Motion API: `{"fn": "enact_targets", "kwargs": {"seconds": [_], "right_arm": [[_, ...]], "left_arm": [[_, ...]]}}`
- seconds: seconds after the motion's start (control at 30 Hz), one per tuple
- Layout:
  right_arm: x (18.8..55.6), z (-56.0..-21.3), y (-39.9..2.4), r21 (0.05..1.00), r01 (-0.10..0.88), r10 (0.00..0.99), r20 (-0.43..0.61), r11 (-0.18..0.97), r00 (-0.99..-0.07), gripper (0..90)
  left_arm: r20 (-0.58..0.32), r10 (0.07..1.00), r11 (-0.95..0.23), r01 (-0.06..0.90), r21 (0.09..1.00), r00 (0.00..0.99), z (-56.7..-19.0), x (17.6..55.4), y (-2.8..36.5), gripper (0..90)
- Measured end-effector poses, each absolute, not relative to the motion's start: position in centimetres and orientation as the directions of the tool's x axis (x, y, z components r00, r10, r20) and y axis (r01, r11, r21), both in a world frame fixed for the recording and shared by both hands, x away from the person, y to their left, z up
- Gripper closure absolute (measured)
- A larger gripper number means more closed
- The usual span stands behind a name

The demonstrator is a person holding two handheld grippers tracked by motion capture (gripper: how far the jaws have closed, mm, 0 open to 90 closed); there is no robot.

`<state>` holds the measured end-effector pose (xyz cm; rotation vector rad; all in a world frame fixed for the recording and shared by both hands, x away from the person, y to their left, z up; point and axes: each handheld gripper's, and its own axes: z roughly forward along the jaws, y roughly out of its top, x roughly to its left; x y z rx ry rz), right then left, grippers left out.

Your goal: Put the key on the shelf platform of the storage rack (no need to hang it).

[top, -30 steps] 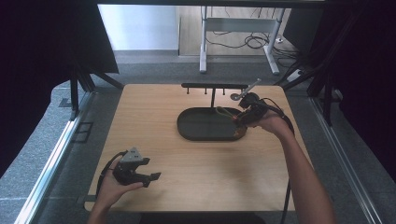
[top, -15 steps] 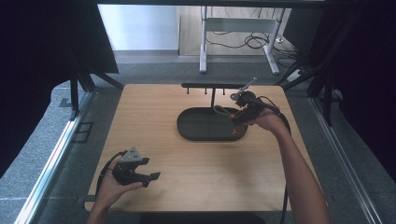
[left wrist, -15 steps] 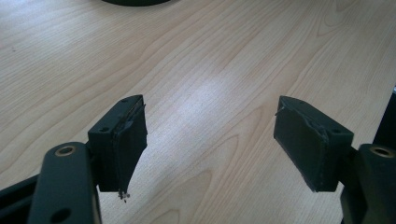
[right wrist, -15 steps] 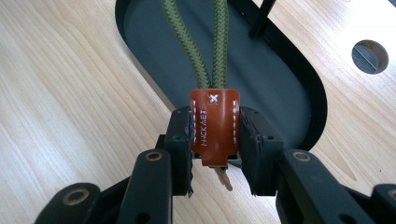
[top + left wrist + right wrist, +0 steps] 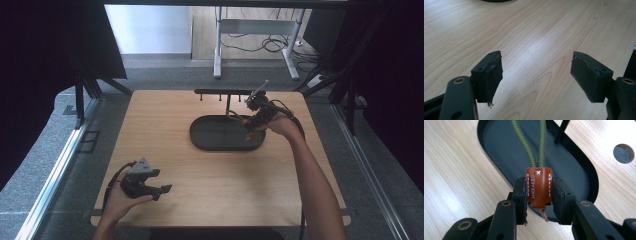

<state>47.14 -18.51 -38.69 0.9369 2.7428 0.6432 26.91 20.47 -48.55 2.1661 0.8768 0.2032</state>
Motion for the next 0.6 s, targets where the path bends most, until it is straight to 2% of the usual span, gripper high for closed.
{"fn": "enact_targets", "kwargs": {"seconds": [0.6], "right_arm": [[48.9, -40.5, -17.5, 0.444, 0.562, 0.632, -0.012, 0.698, -0.775, 66.5]], "left_arm": [[-0.135, 0.654, -0.457, 0.532, 0.713, 0.744, -48.7, 27.0, 20.9, 26.0]]}}
